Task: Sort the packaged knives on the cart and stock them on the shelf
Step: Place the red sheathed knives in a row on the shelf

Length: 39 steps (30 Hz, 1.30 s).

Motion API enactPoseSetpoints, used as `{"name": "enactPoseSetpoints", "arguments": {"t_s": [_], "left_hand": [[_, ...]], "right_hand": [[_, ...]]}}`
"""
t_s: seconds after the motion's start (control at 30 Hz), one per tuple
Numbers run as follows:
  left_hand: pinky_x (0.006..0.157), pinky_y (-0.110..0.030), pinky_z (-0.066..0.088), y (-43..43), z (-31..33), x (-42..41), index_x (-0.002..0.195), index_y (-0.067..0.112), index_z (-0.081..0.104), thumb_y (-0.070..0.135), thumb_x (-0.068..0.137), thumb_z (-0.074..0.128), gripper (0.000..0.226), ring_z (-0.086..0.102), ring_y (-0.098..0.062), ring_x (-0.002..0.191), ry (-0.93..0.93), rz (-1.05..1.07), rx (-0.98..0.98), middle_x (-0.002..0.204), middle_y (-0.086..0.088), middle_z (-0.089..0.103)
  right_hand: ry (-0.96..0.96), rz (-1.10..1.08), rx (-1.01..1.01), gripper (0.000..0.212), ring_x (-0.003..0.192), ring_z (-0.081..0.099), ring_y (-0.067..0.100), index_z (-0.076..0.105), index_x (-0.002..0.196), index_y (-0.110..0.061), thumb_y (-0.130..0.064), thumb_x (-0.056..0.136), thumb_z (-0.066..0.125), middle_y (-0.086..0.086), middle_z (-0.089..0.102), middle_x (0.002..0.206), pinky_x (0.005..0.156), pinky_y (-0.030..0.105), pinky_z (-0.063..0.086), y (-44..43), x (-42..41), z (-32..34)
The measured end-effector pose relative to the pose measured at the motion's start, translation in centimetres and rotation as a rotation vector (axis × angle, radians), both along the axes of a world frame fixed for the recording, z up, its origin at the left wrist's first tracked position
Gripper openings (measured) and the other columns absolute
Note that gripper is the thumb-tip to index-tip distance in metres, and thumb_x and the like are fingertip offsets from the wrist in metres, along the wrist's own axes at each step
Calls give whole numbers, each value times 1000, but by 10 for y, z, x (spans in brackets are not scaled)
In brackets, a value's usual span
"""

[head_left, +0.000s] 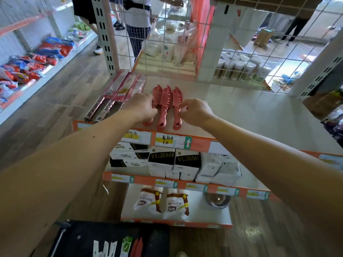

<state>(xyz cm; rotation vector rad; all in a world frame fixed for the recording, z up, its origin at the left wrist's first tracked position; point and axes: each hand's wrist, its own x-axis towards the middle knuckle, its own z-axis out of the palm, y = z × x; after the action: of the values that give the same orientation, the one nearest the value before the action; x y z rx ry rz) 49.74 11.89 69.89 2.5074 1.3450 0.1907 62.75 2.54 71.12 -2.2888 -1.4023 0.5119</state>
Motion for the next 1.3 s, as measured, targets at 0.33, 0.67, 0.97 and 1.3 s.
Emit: {"name": "enactPoseSetpoints", "arguments": {"t_s": [0.33,0.67,0.97,1.3], "left_hand": [[97,-37,42,-27,18,-59,128,14,52,21,91,49,38,55,-29,113,-89,-59,86,129,-14,56],[99,-37,40,-78,16,-119,136,11,43,22,89,49,48,47,-31,124,-59,-94,82,134,-13,53],[88,-35,43,-166,9,-155,129,10,49,26,90,48,42,53,-30,113,-3,-38,61,126,-13,57],[89,-34,46,-259,-43,-214,120,12,58,28,89,50,36,56,-30,107,88,9,-63,118,-12,63]], "right_hand": [[-124,-90,58,26,95,61,19,67,107,-16,-18,88,49,5,66,109,77,25,47,-30,-57,14],[-136,-114,53,30,101,60,20,63,115,-16,-16,87,52,5,64,115,80,27,47,-94,-112,12],[-166,-47,25,29,105,60,25,65,111,-11,-20,88,49,7,64,117,83,30,48,-170,-139,7],[-121,80,-79,37,112,56,22,57,125,-14,-26,91,51,6,60,126,90,28,47,-250,-187,-40]]}}
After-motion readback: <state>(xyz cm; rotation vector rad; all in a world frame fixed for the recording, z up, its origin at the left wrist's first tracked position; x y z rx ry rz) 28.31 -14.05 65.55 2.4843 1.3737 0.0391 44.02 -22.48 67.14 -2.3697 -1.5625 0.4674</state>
